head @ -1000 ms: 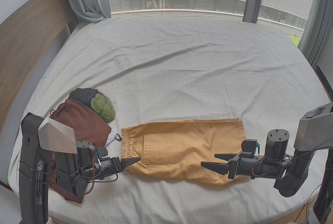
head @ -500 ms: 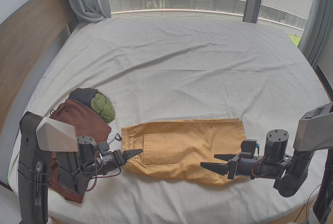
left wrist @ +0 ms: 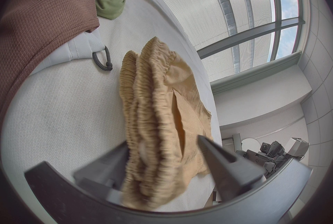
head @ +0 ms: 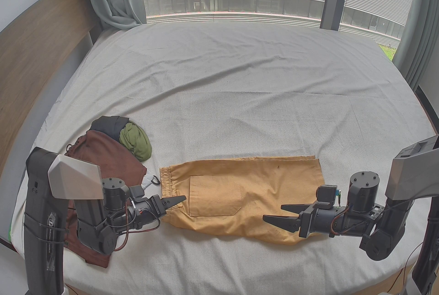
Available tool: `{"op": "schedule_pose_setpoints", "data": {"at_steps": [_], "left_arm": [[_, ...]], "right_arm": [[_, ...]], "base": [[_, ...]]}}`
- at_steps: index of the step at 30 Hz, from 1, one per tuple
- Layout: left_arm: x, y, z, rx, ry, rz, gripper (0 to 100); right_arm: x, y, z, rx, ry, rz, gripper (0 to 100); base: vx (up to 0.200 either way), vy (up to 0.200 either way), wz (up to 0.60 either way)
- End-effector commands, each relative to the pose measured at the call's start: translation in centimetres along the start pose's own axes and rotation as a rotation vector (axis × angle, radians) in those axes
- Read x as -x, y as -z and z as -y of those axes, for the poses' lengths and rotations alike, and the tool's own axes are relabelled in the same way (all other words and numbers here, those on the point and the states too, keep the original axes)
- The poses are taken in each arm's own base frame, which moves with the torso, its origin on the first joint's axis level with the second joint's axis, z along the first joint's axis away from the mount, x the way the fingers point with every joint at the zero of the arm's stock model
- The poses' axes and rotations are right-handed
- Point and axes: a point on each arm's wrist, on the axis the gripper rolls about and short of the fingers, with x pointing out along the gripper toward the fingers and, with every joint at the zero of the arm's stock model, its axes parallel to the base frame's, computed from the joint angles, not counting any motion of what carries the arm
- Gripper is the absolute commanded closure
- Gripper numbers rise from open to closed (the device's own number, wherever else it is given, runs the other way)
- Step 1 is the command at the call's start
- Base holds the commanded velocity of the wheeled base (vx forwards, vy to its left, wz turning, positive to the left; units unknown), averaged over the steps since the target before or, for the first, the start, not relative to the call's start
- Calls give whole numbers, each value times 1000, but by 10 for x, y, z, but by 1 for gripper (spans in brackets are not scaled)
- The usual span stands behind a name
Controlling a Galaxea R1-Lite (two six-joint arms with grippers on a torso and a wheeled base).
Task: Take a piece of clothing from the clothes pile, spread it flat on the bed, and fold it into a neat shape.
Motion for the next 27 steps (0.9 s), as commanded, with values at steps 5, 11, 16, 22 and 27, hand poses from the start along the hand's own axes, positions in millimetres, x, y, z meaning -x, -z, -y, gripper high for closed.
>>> {"op": "schedule_pose_setpoints", "data": {"at_steps": [5, 11, 16, 22, 27], "left_arm": [[0, -3, -2, -4, 0, 11, 100], [3, -8, 2, -39, -35, 61, 100], [4, -10, 4, -45, -38, 73, 100], [4, -10, 4, -50, -39, 74, 100], [6, -11, 3, -70, -53, 85, 100]], "right_arm": [[0, 1, 1, -2, 1, -3, 0], [-1, 2, 2, -3, 4, -5, 0], [-1, 2, 2, -3, 5, -5, 0], [-1, 1, 2, -3, 6, -3, 0], [-1, 2, 3, -5, 7, -6, 0]], "base": [[0, 0, 0], [0, 0, 0], [0, 0, 0], [0, 0, 0], [0, 0, 0]]}}
